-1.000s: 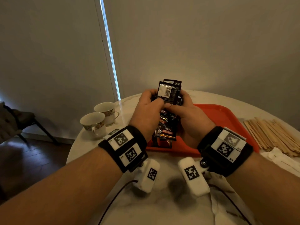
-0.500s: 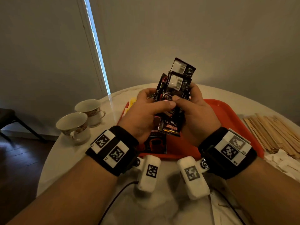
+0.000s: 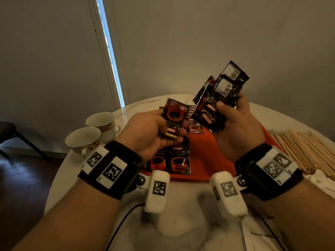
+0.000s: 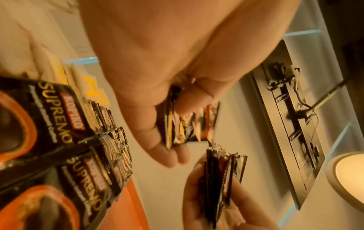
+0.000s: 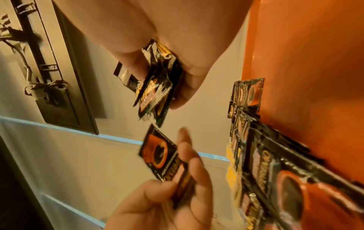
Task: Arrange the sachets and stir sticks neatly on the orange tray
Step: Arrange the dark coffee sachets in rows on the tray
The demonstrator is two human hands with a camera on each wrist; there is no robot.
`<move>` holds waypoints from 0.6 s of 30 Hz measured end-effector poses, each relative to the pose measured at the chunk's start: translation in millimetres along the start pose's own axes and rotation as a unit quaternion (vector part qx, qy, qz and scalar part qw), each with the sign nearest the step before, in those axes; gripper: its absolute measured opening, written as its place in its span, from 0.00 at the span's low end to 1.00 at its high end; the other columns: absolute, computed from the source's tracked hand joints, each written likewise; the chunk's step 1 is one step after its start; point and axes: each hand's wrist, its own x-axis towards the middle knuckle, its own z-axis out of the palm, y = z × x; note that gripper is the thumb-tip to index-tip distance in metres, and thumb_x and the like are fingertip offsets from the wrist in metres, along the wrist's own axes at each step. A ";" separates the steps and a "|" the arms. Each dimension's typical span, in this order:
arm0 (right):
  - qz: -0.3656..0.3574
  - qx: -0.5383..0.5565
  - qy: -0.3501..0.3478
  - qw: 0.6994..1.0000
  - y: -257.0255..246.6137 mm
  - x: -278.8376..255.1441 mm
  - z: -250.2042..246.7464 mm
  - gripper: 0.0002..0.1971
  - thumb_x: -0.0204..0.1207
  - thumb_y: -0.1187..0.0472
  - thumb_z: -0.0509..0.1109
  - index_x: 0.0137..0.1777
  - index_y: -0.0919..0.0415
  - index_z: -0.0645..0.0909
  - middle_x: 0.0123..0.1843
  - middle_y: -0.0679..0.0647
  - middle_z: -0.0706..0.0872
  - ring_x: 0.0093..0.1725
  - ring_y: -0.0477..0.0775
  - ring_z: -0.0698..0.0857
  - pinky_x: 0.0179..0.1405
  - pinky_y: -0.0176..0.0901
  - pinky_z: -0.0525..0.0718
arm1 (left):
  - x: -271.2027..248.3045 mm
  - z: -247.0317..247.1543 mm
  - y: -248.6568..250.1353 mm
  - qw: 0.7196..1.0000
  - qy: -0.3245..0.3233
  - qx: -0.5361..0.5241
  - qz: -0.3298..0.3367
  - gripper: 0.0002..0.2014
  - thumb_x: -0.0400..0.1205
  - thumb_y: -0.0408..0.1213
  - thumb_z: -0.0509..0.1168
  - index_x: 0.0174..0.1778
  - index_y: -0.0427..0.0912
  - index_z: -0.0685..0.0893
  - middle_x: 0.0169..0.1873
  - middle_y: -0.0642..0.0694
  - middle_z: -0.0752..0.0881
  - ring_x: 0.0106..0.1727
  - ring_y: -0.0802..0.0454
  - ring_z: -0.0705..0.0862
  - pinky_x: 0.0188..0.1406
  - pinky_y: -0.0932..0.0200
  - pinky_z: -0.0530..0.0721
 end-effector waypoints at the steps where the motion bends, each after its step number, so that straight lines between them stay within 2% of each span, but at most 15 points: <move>1: 0.012 -0.012 -0.014 1.000 1.4 -1.9 0.4 0.24 0.86 0.74 0.61 0.77 0.53 0.75 0.68 0.57 0.89 0.63 0.63 0.90 0.59 0.66 0.89 | 0.8 -0.8 0.1 0.999 0.022 -0.037 0.009 0.21 0.81 0.17 0.52 0.65 0.32 0.84 0.56 0.30 0.92 0.56 0.35 0.93 0.57 0.38 0.92; 4: 0.042 -0.049 -0.063 0.996 7.8 -10.0 6.1 0.24 0.85 0.74 0.61 0.77 0.53 0.76 0.69 0.58 0.88 0.64 0.64 0.90 0.64 0.70 0.86 | 3.5 2.6 -2.4 0.993 0.035 -0.108 0.020 0.16 0.87 0.26 0.58 0.70 0.30 0.82 0.63 0.29 0.89 0.64 0.31 0.90 0.65 0.28 0.87; 6: 0.050 -0.064 -0.086 0.993 11.3 -15.8 11.5 0.23 0.85 0.74 0.61 0.76 0.54 0.76 0.68 0.58 0.89 0.64 0.63 0.90 0.63 0.67 0.88 | 1.6 8.3 -3.4 0.996 -0.005 -0.088 0.014 0.20 0.90 0.39 0.59 0.75 0.34 0.82 0.67 0.32 0.88 0.69 0.32 0.87 0.70 0.30 0.84; 8: 0.051 -0.069 -0.108 0.990 13.9 -19.8 14.8 0.23 0.86 0.74 0.60 0.76 0.54 0.76 0.68 0.58 0.89 0.64 0.61 0.90 0.60 0.61 0.90 | -1.9 14.2 -4.8 0.997 -0.063 -0.045 0.003 0.26 0.87 0.51 0.63 0.76 0.40 0.83 0.69 0.35 0.88 0.71 0.35 0.86 0.73 0.34 0.82; 10: 0.049 -0.079 -0.129 0.987 15.8 -21.8 16.4 0.22 0.86 0.72 0.60 0.77 0.55 0.75 0.70 0.58 0.88 0.67 0.60 0.88 0.62 0.57 0.88 | -4.9 19.1 -8.6 0.996 -0.080 -0.028 -0.002 0.26 0.81 0.47 0.69 0.75 0.41 0.84 0.68 0.35 0.89 0.70 0.36 0.87 0.73 0.36 0.83; 13: 0.040 -0.105 -0.148 0.983 17.1 -23.1 17.6 0.22 0.87 0.71 0.60 0.78 0.55 0.73 0.70 0.56 0.88 0.70 0.58 0.87 0.67 0.56 0.86 | -3.8 20.3 -15.6 0.996 -0.079 -0.044 -0.012 0.24 0.80 0.36 0.71 0.73 0.38 0.85 0.67 0.35 0.89 0.71 0.34 0.87 0.73 0.34 0.82; 15: 0.038 -0.115 -0.151 0.981 15.7 -23.3 18.4 0.22 0.87 0.71 0.59 0.78 0.53 0.74 0.69 0.53 0.89 0.69 0.56 0.87 0.67 0.55 0.85 | -2.7 20.0 -18.1 0.994 -0.088 -0.060 -0.028 0.23 0.79 0.34 0.70 0.72 0.40 0.86 0.66 0.36 0.89 0.72 0.32 0.85 0.75 0.28 0.78; 18: 0.037 -0.137 -0.152 0.978 13.8 -22.2 17.5 0.22 0.87 0.70 0.59 0.76 0.51 0.75 0.67 0.51 0.90 0.66 0.54 0.89 0.63 0.55 0.88 | -2.1 19.3 -18.5 0.989 -0.107 -0.088 -0.045 0.23 0.79 0.35 0.69 0.73 0.40 0.85 0.67 0.35 0.89 0.69 0.31 0.87 0.70 0.23 0.81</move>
